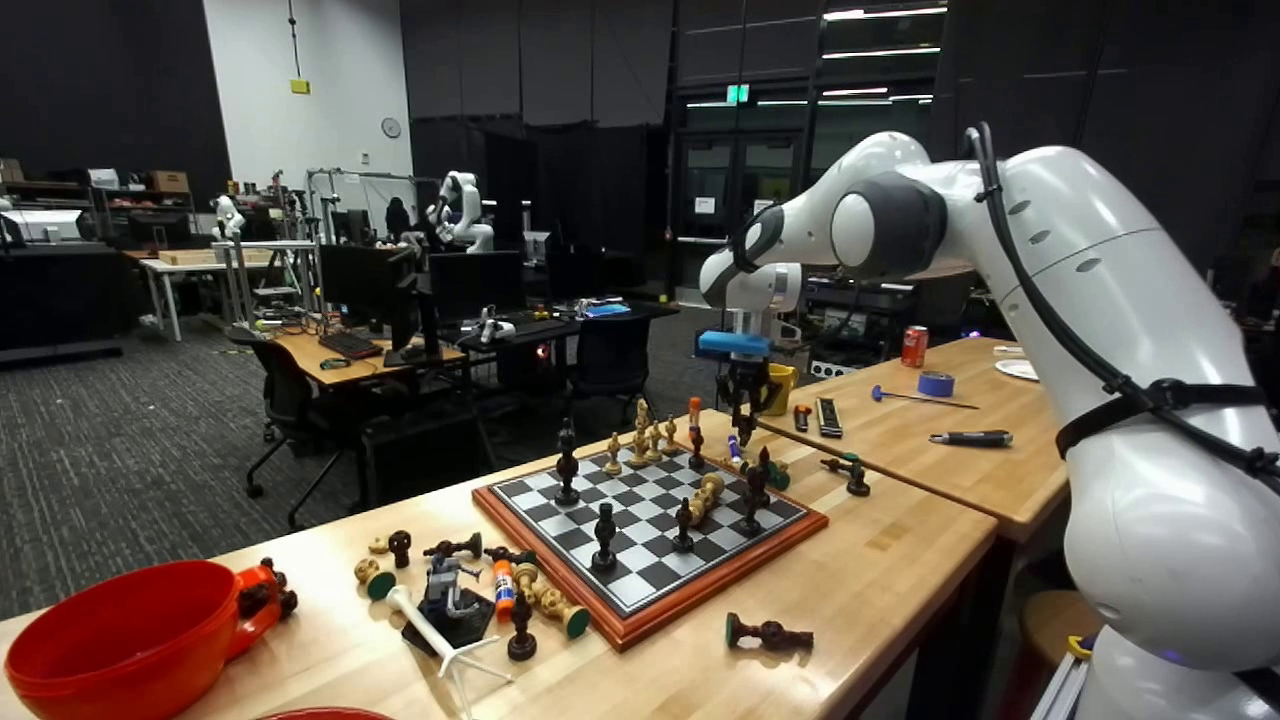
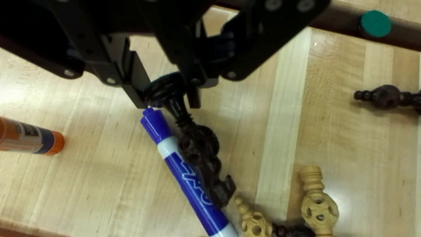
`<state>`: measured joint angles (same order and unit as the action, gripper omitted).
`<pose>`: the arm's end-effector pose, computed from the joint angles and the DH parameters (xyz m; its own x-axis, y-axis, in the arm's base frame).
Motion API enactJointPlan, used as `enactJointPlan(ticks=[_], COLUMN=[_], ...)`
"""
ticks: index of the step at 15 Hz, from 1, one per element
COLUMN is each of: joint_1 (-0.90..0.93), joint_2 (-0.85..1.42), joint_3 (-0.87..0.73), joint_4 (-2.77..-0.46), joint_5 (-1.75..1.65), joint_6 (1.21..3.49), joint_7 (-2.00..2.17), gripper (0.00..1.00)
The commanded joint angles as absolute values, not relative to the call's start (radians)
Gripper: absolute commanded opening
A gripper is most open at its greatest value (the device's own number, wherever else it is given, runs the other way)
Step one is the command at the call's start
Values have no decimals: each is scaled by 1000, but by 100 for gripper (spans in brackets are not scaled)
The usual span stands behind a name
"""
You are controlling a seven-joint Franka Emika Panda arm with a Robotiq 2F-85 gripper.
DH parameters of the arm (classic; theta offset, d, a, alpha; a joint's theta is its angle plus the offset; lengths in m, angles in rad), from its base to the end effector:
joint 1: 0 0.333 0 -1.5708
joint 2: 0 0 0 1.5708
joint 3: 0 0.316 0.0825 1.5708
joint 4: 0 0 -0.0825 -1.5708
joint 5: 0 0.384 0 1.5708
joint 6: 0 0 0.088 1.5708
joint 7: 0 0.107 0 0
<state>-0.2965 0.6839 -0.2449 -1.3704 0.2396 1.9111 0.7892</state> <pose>0.6382 -0.3229 0.3119 0.1843 -0.9743 -0.1294 -0.9805 -0.1914 0.0446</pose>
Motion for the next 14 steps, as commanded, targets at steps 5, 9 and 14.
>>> enactJointPlan(ticks=[5,9,14], joint_1=[-272,-250,-225], joint_2=[480,377,268], joint_3=[-234,-233,-234], joint_4=[-1569,-1683,-1813], joint_5=[244,238,235], joint_6=[1977,2006,2035], joint_7=[693,625,546], gripper=[8,8,8])
